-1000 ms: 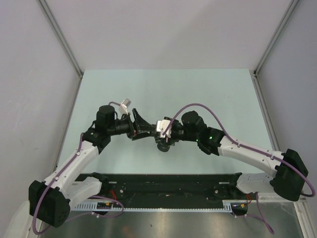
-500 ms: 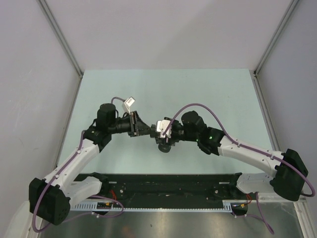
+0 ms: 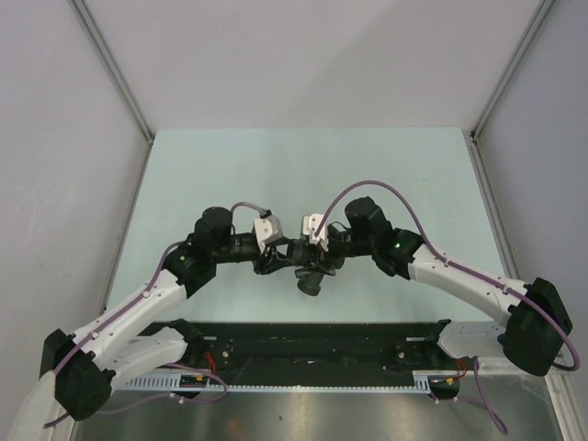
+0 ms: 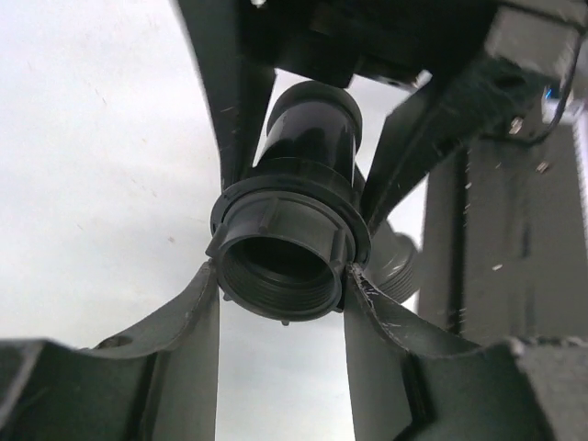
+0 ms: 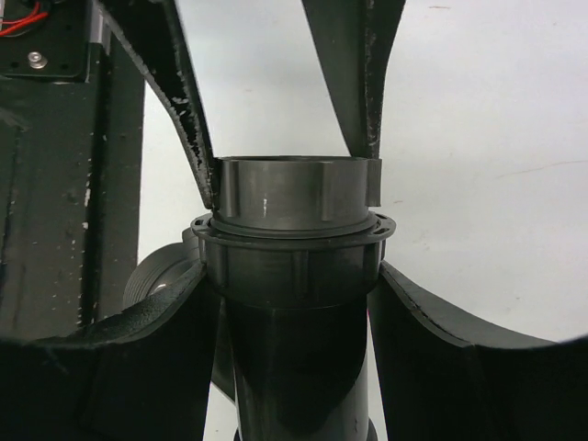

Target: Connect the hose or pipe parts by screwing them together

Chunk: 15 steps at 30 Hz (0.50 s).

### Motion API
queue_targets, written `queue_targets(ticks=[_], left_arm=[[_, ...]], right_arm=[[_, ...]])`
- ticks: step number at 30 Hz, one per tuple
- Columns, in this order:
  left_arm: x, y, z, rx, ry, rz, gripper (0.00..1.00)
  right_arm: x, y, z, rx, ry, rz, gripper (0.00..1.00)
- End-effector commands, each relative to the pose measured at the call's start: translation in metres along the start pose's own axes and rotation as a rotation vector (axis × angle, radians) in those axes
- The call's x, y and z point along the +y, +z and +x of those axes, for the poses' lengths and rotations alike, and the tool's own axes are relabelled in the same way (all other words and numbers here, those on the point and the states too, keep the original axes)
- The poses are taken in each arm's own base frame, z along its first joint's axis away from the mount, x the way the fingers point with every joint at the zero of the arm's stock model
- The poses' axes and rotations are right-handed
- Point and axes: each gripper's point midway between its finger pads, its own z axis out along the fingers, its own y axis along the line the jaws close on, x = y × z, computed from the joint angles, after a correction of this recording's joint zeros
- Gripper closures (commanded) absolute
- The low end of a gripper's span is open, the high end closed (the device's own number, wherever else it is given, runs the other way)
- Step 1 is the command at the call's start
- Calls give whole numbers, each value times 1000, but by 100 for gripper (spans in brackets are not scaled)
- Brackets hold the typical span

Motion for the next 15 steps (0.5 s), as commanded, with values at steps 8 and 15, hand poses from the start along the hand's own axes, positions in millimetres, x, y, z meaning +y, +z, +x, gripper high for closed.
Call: queue_targets(ticks=[8,15], left_arm=[[21,1,2,-4,689,-50,59],[17,-10,-10,-46,671,-88,15]], right_arm=[[9,-7,-59,-203,-30,-136,100],[5,-6,-60,-204,-34,-119,100]])
